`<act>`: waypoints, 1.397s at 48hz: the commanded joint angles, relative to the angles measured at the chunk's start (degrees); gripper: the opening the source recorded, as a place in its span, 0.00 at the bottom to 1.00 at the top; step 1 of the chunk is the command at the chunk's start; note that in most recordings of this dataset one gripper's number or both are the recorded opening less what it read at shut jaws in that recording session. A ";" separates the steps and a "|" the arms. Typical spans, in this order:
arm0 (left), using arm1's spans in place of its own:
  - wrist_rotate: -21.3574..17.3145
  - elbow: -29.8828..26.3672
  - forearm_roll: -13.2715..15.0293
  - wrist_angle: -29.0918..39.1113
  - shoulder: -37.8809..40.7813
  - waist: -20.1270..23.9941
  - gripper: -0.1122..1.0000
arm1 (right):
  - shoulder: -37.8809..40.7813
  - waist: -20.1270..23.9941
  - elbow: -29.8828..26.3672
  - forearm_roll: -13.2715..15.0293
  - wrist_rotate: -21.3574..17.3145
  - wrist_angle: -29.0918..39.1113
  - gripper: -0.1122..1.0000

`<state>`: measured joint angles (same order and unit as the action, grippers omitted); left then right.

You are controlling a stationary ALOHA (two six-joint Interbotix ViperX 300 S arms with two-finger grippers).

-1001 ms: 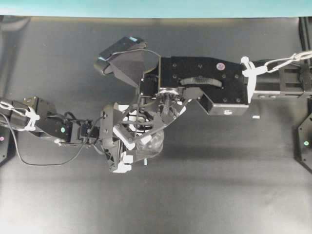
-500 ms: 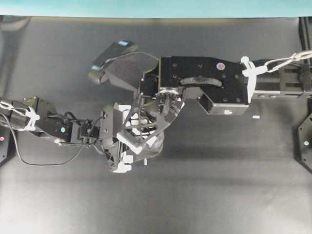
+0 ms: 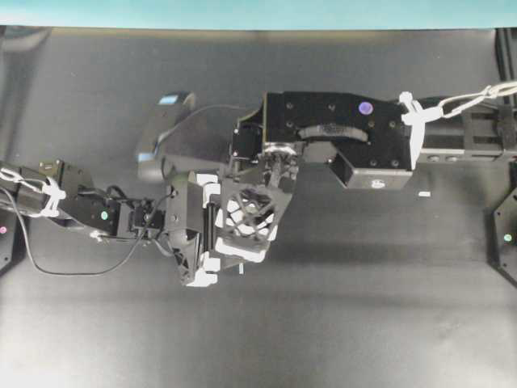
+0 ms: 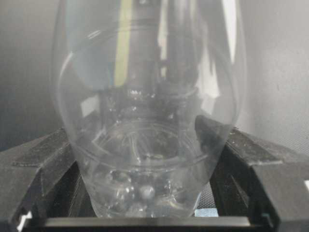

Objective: Open the bottle cap by holding the bottle with the left arm and twisting the cap with the right arm.

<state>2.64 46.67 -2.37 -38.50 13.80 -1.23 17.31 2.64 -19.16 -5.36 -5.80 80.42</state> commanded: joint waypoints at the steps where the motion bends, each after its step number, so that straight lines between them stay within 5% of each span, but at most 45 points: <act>1: 0.09 -0.35 -0.18 0.26 -0.09 -0.44 0.81 | -0.09 0.53 -0.18 -0.26 4.31 -0.18 0.45; 18: 0.09 -0.35 -0.18 0.26 -0.09 -0.53 0.81 | -0.09 1.05 -0.09 -0.26 23.91 -0.44 0.45; 37: 0.09 -0.62 -0.18 0.26 0.00 -0.97 0.81 | -0.44 1.85 2.11 0.00 40.17 -3.52 0.45; 67: 0.09 -0.88 -0.18 0.26 0.00 -1.41 0.81 | -0.62 2.29 2.55 0.00 39.64 -3.60 0.45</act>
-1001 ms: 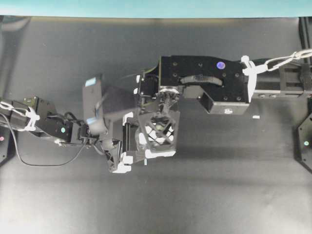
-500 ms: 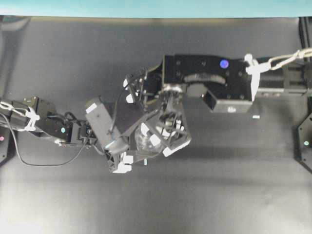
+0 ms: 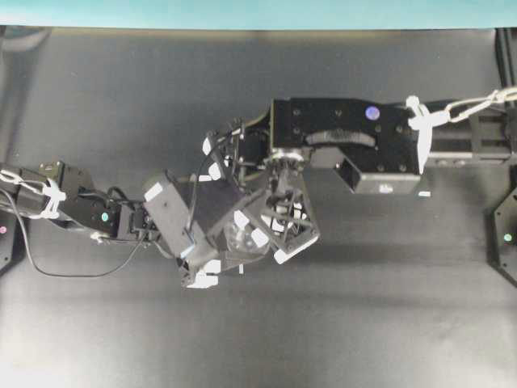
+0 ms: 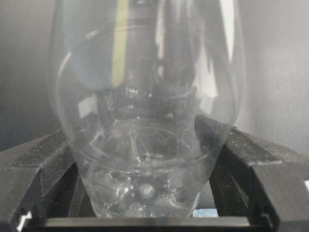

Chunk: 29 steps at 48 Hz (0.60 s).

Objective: Open the bottle cap by holding the bottle with the left arm and twisting the cap with the right arm.

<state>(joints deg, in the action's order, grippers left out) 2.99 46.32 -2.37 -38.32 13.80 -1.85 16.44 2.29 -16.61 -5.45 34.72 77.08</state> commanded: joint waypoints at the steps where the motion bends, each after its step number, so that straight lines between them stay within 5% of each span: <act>1: -0.26 -0.53 -0.18 0.09 0.00 -0.79 0.81 | 0.26 2.64 0.00 0.18 -0.97 -0.18 0.45; 21: -0.26 -0.53 -0.18 0.09 0.00 -0.79 0.81 | -0.35 2.55 1.32 0.18 -3.43 -0.35 0.45; 29: -0.26 -0.62 -0.18 0.09 0.00 -0.79 0.81 | -0.53 2.46 1.67 0.88 -6.42 -0.53 0.71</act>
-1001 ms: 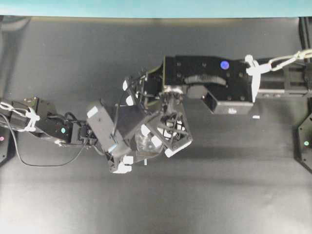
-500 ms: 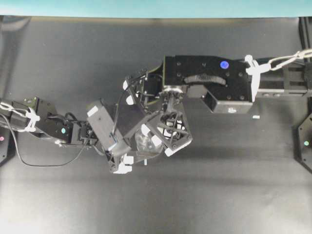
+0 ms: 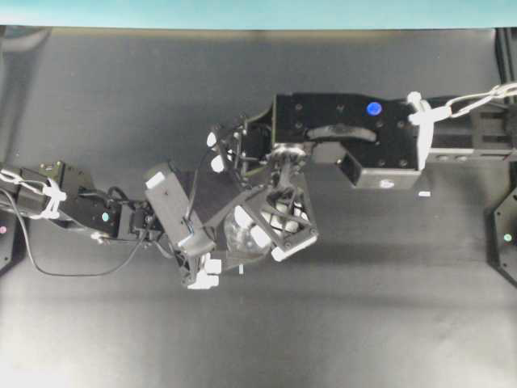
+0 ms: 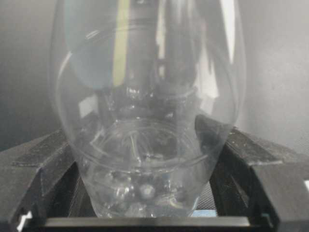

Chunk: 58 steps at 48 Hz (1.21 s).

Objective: Open the bottle cap by holding the bottle with the left arm and twisting the cap with the right arm.

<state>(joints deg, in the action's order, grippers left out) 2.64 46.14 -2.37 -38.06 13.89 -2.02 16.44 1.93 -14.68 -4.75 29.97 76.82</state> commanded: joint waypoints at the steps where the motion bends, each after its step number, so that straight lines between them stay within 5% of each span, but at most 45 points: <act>1: 0.09 -0.44 -0.18 -0.18 -0.09 -0.62 0.81 | -0.53 2.90 -0.26 0.35 -2.11 -0.26 0.73; 28: 0.09 -0.44 -0.18 -0.18 -0.09 -0.44 0.81 | -7.12 2.64 0.26 0.44 -18.46 2.11 0.76; 41: 0.09 -0.09 -0.18 -0.09 -0.09 -0.26 0.81 | -10.81 2.29 3.69 0.44 -22.50 1.93 0.76; 58: 0.09 -0.35 -0.18 1.76 -0.09 -0.53 0.81 | -18.63 2.37 11.51 0.44 -28.83 -7.47 0.76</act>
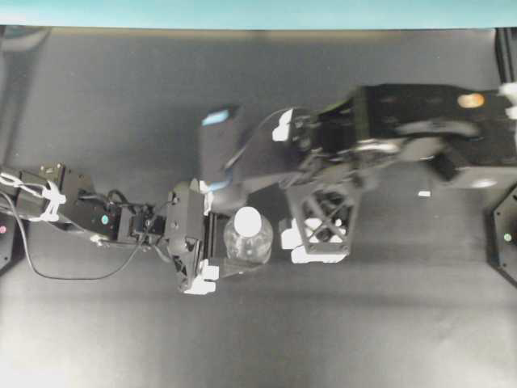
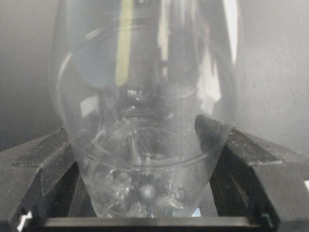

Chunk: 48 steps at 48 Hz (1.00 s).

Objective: Open the bottle cap by holding the bottle with the left arm and twisting the cap with the right arm.

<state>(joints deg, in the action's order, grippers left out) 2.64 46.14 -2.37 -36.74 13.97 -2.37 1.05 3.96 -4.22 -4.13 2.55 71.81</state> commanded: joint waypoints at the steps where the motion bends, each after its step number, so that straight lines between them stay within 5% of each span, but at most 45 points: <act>1: 0.09 -0.35 -0.18 0.44 -0.18 -0.26 0.81 | -3.78 0.35 1.76 -0.18 -1.85 -3.08 0.76; 19: 0.00 -0.70 -0.26 0.44 -0.26 -0.26 0.81 | -11.87 0.53 11.87 -0.09 -6.06 -11.78 0.76; 43: 0.09 -1.32 -0.26 0.53 -0.26 0.53 0.82 | -19.16 0.53 21.18 -0.35 -6.59 -21.80 0.76; 48: 0.09 -1.41 -0.18 0.70 -0.44 0.70 0.93 | -20.92 0.70 23.38 -0.44 -6.68 -24.52 0.76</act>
<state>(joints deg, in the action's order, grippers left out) 2.64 45.26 -2.46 -35.95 13.89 -1.93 -17.67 4.04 18.72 -4.31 -3.69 49.31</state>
